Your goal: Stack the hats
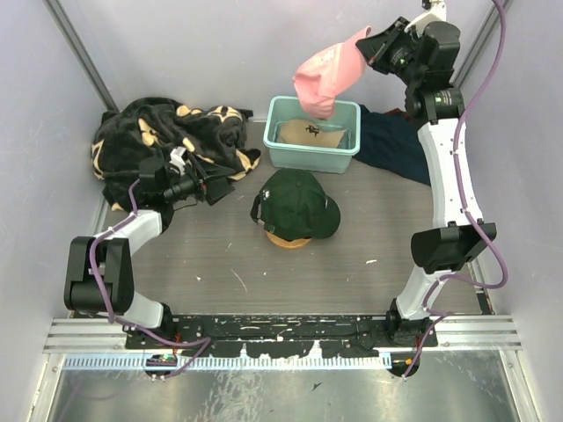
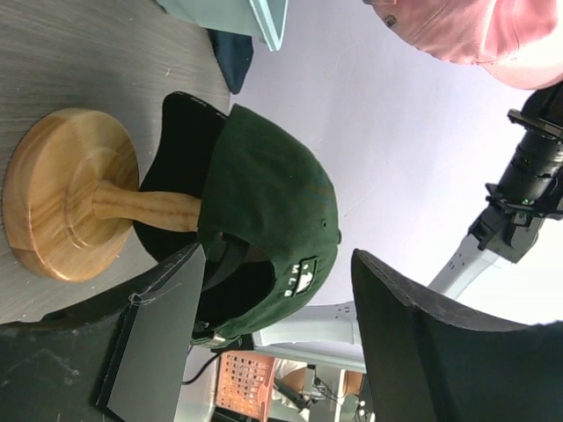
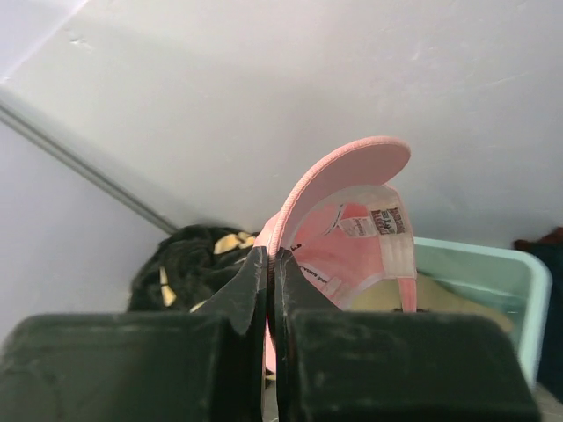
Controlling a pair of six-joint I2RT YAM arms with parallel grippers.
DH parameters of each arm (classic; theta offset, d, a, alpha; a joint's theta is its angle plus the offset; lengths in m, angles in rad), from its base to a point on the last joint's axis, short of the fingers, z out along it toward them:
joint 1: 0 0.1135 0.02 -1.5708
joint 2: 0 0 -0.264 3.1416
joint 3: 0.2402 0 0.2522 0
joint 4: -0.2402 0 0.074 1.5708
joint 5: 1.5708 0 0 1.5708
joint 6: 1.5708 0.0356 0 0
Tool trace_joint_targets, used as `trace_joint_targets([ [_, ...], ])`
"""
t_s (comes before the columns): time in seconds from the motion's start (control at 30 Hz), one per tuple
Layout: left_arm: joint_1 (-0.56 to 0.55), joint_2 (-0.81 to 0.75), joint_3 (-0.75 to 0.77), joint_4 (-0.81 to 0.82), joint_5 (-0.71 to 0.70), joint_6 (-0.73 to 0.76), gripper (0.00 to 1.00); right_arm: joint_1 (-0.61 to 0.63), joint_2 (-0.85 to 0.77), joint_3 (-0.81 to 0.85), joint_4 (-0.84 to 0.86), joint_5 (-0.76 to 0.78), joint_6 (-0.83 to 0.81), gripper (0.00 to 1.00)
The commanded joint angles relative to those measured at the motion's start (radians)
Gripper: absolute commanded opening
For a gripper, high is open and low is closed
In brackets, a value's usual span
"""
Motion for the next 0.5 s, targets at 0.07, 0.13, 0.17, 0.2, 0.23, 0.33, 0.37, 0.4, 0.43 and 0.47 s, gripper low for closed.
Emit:
trace_joint_targets([
  [0.07, 0.01, 0.004, 0.029, 0.043, 0.03, 0.012, 0.75, 0.013, -0.094, -0.1, 0.247, -0.141, 0.24, 0.01],
  [0.13, 0.018, 0.005, 0.011, 0.06, 0.034, 0.007, 0.75, 0.031, -0.131, -0.185, 0.313, -0.147, 0.294, 0.01],
  [0.17, 0.024, 0.005, 0.002, 0.068, 0.036, 0.005, 0.75, 0.039, -0.152, -0.229, 0.354, -0.147, 0.315, 0.01],
  [0.2, 0.031, 0.007, -0.008, 0.073, 0.038, 0.004, 0.75, 0.05, -0.172, -0.274, 0.388, -0.146, 0.333, 0.01],
  [0.23, 0.038, 0.008, -0.016, 0.079, 0.041, 0.004, 0.75, 0.061, -0.191, -0.315, 0.415, -0.138, 0.349, 0.01],
  [0.33, 0.051, 0.021, -0.034, 0.094, 0.05, 0.005, 0.75, 0.099, -0.255, -0.439, 0.533, -0.115, 0.409, 0.01],
  [0.37, 0.052, 0.026, -0.04, 0.102, 0.054, 0.006, 0.75, 0.113, -0.272, -0.491, 0.571, -0.106, 0.432, 0.01],
  [0.4, 0.054, 0.033, -0.044, 0.108, 0.057, 0.006, 0.75, 0.128, -0.286, -0.522, 0.597, -0.099, 0.449, 0.01],
  [0.43, 0.053, 0.039, -0.049, 0.115, 0.058, 0.006, 0.75, 0.144, -0.301, -0.551, 0.625, -0.086, 0.469, 0.01],
  [0.47, 0.053, 0.047, -0.056, 0.126, 0.058, 0.008, 0.75, 0.159, -0.315, -0.582, 0.658, -0.074, 0.487, 0.01],
])
